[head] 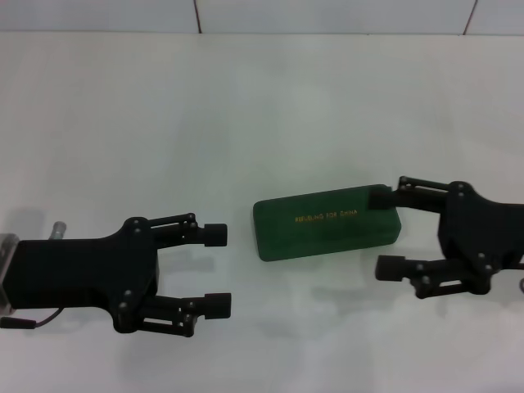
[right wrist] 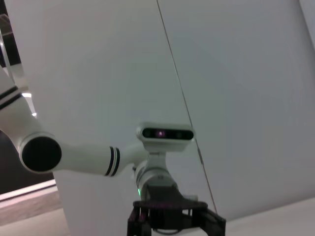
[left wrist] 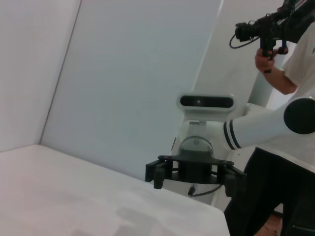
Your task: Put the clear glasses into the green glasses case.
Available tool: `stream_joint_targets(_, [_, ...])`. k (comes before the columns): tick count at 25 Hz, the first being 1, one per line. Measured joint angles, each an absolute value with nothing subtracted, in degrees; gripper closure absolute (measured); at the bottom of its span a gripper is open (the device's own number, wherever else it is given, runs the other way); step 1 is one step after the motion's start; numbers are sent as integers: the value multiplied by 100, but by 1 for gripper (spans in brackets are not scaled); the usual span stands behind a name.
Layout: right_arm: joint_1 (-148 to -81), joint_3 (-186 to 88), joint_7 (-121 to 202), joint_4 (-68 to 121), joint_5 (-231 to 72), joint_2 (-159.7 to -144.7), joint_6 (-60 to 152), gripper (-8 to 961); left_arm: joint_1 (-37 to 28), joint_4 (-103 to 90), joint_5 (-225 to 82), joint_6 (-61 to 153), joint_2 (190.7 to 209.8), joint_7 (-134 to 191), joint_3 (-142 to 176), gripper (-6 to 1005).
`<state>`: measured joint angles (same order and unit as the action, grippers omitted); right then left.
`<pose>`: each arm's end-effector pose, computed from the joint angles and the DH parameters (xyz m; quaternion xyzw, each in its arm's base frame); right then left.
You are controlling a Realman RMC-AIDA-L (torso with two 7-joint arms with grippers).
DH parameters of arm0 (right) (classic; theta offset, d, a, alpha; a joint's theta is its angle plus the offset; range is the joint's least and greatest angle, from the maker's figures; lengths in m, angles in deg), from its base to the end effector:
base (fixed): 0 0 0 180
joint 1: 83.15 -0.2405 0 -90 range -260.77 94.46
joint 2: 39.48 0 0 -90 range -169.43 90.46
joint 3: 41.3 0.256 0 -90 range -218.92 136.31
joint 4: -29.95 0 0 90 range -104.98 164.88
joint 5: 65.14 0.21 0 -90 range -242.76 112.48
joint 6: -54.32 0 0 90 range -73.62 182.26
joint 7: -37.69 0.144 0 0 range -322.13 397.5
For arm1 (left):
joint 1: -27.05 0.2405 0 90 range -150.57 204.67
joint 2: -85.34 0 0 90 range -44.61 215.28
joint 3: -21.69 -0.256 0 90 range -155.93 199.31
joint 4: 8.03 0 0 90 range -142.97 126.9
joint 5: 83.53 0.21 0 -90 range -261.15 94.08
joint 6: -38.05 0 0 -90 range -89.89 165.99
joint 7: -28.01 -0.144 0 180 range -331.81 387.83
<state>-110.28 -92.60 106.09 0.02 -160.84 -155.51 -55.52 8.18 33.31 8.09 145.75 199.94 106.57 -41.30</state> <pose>0.2346 0.2752 0.0080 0.9128 -0.1045 -0.3946 0.0079 -0.2499 0.2519 0.0140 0.9294 0.1539 0.3333 0.0373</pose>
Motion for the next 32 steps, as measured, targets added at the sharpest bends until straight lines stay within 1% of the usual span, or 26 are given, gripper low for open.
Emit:
stream_joint_targets(11, [-11244,-9549,10615,34,-16087,-15542,-5254,83,767,3325,902,14569,20009,10659,-3969,106])
stream_joint_targets(25, [-11311,-9685,10610,95,-16075,-15567,-5175,85,803,3367,902,14573,19925,10668,-3900,105])
stream_joint_targets(32, [-11308,-9695,10585,148,-16003,-15568,-5175,84,813,3340,905,14580,19917,10684,-3860,105])
